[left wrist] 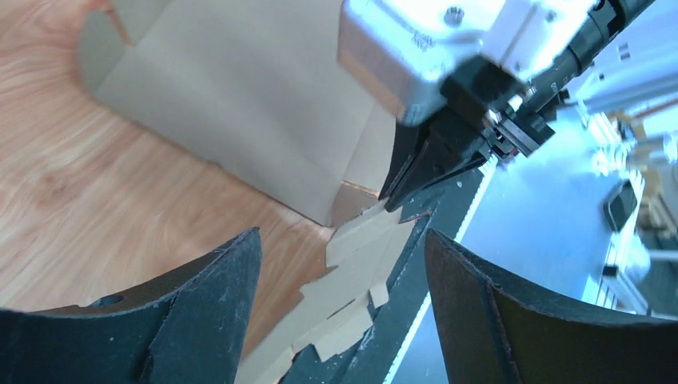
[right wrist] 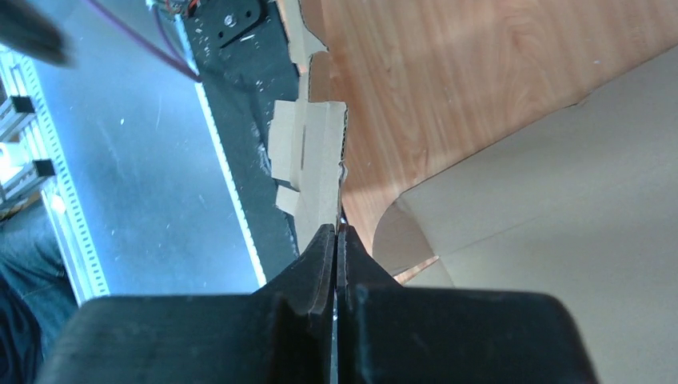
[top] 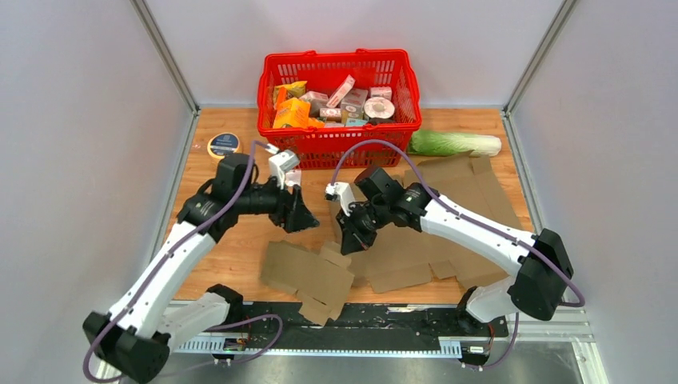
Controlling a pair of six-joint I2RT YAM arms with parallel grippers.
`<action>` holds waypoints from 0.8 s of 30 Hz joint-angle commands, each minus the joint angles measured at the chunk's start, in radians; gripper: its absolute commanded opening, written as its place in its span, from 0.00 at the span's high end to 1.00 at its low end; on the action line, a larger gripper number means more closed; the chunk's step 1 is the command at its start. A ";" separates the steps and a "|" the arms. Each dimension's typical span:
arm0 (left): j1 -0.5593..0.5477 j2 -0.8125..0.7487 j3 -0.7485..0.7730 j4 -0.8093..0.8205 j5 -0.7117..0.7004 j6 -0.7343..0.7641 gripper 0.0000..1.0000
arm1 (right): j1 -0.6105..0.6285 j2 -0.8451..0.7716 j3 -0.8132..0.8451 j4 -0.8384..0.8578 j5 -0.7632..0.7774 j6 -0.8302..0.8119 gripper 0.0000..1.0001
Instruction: Fold the paper box
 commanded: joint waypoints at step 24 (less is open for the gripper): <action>-0.235 0.212 0.104 0.001 0.240 0.210 0.71 | -0.042 -0.189 0.075 0.013 -0.231 -0.072 1.00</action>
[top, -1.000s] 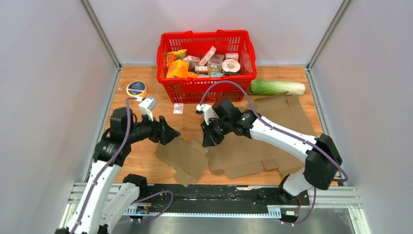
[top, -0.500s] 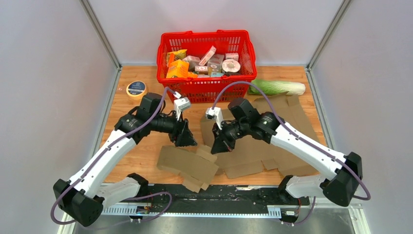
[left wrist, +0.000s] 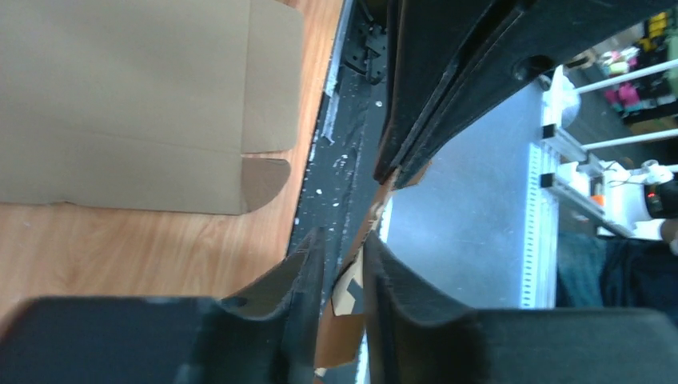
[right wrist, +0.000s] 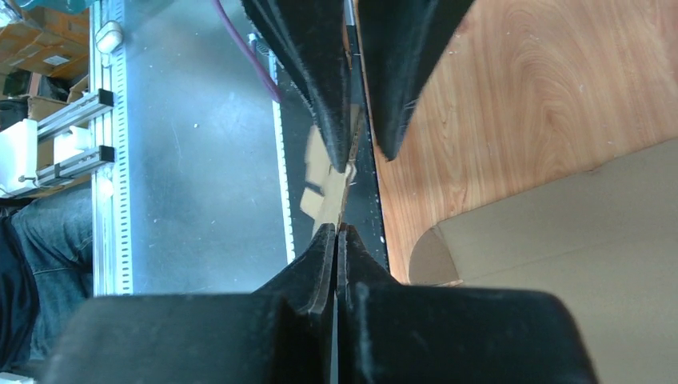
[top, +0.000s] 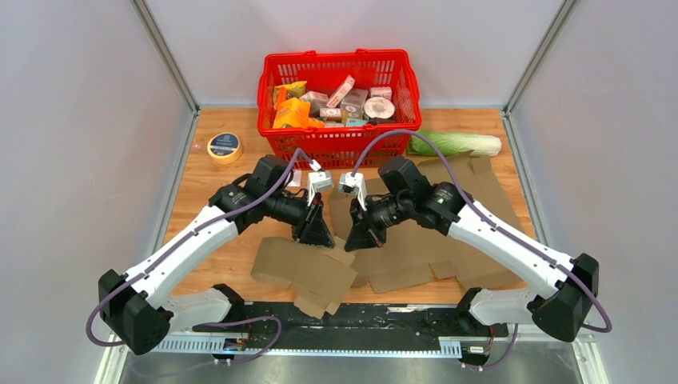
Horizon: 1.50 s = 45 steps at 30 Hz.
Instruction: Fold the paper box
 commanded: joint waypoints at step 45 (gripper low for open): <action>-0.007 -0.658 -0.141 0.199 -0.756 -0.493 0.55 | -0.201 -0.276 -0.409 0.997 -0.096 0.490 1.00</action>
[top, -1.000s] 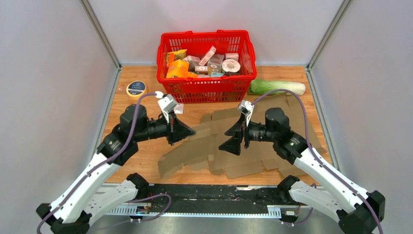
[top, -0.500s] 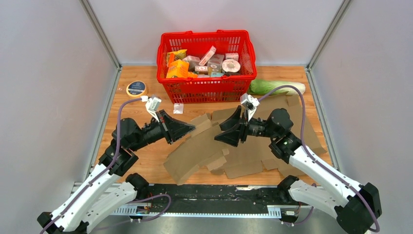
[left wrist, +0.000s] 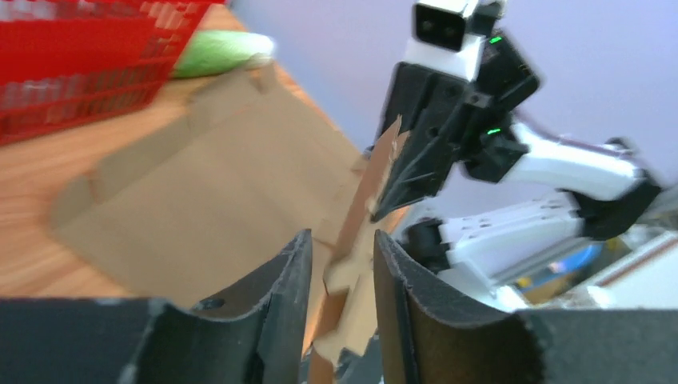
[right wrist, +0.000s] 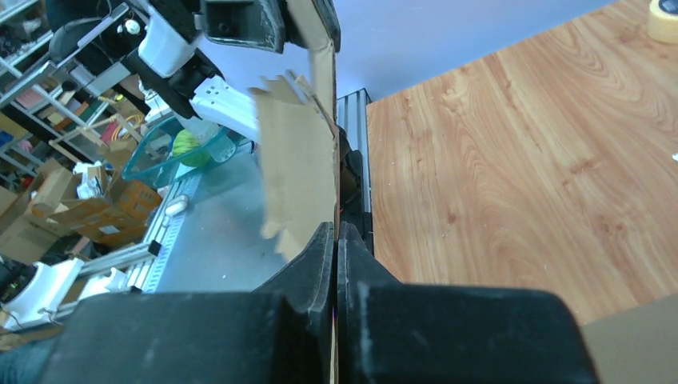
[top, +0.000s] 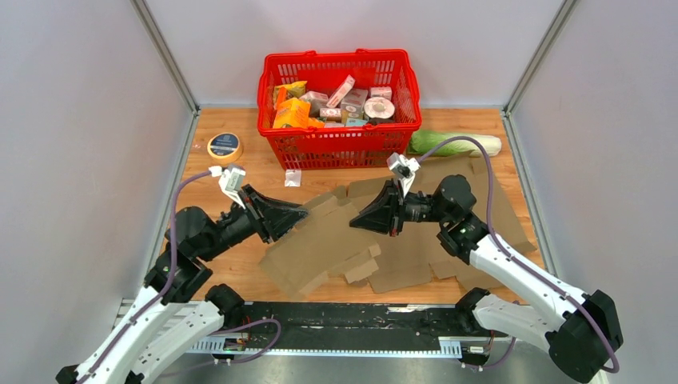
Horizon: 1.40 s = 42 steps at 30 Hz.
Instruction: Fold the paper box
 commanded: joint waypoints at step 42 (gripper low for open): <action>-0.467 0.694 0.709 -0.628 -0.636 0.213 1.00 | 0.155 0.004 0.334 -0.684 0.461 -0.228 1.00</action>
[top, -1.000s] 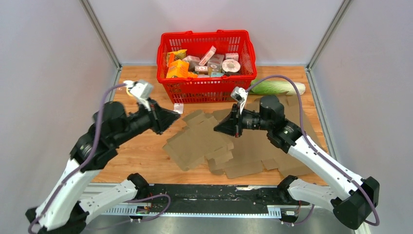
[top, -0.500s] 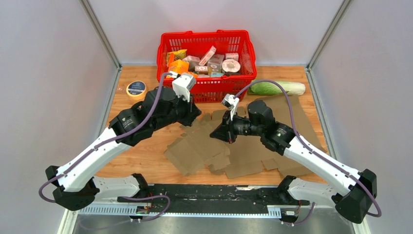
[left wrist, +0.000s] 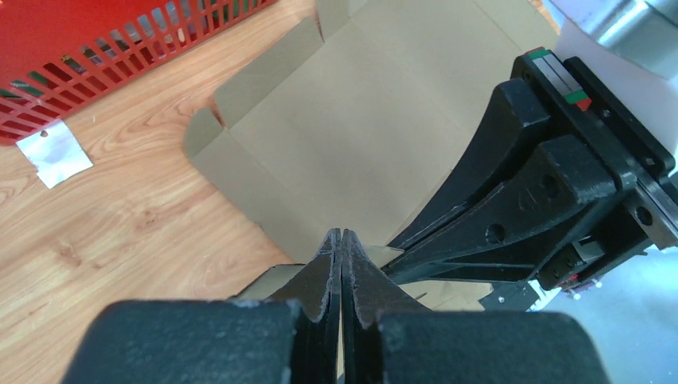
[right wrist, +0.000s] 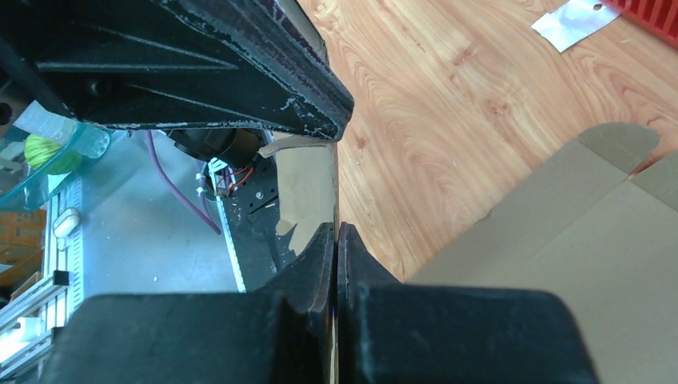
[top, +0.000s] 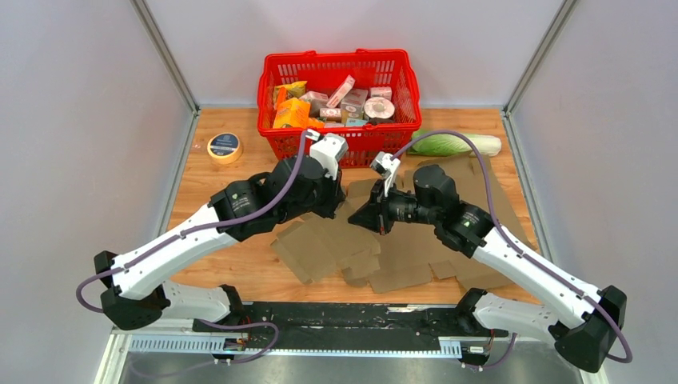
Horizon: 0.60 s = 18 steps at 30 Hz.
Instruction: Fold the paper box
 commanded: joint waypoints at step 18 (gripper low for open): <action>-0.087 -0.317 -0.339 0.220 -0.059 -0.091 0.70 | -0.002 -0.099 0.031 0.027 -0.037 0.139 1.00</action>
